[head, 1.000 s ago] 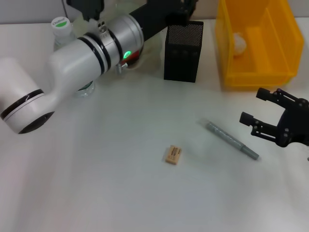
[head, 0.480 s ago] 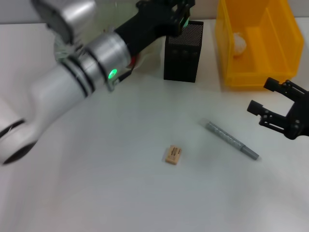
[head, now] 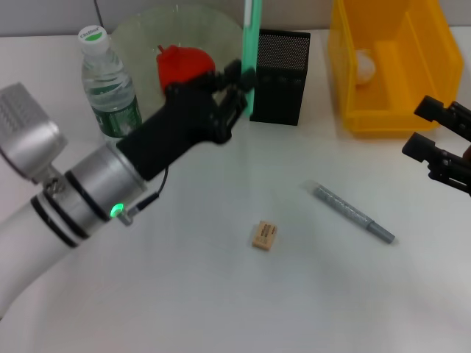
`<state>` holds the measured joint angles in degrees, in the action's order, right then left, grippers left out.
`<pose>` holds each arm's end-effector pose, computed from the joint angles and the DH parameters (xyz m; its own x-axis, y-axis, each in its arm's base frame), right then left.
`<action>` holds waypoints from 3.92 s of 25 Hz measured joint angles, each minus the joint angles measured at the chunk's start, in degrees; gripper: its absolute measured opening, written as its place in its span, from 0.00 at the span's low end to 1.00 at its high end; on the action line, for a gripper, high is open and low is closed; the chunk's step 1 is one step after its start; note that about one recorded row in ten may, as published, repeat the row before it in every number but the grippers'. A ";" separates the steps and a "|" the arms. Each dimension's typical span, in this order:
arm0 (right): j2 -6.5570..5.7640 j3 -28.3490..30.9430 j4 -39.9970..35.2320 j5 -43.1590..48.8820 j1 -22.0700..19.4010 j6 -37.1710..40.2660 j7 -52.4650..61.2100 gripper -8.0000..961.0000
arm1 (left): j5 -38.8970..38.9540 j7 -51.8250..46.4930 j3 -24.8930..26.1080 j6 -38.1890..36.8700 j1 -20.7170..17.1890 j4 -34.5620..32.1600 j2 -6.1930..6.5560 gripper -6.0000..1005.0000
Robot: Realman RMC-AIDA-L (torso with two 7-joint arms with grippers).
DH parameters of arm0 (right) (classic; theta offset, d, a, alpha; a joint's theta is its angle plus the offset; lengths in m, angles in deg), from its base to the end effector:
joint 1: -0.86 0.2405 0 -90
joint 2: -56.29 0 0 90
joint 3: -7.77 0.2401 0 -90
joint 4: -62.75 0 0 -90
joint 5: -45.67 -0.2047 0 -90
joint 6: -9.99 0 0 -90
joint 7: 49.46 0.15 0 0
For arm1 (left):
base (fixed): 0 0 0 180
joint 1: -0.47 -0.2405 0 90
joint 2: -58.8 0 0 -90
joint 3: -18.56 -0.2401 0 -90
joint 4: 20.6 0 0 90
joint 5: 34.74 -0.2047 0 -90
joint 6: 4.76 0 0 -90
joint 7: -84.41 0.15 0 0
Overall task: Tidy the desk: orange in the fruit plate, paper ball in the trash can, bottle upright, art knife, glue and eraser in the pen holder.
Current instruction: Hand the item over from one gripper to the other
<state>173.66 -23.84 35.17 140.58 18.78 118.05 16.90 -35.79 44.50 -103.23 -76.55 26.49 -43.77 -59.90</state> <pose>0.2695 0.2487 0.0441 0.4888 -0.1549 -0.8585 -0.5051 -0.8526 -0.1338 -0.1890 0.3082 -0.0672 0.4862 0.0836 0.8698 0.5630 -0.7913 -0.2386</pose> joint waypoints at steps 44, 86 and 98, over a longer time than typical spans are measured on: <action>-0.35 -6.14 -0.30 0.93 13.29 6.40 8.41 0.83 | -15.93 -12.90 -2.81 -25.97 7.41 11.96 2.50 0.20; -0.95 -10.93 -0.04 2.26 15.75 7.70 11.42 0.43 | -19.42 -12.42 -2.57 -28.78 8.05 12.89 2.31 0.20; -1.08 -11.44 0.07 2.29 15.84 7.93 11.42 0.37 | -19.41 -12.31 -2.57 -28.71 8.35 12.89 2.20 0.20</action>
<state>172.58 -35.29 35.25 142.87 34.61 125.98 28.32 -55.20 32.19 -105.80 -105.26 34.85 -30.87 -57.71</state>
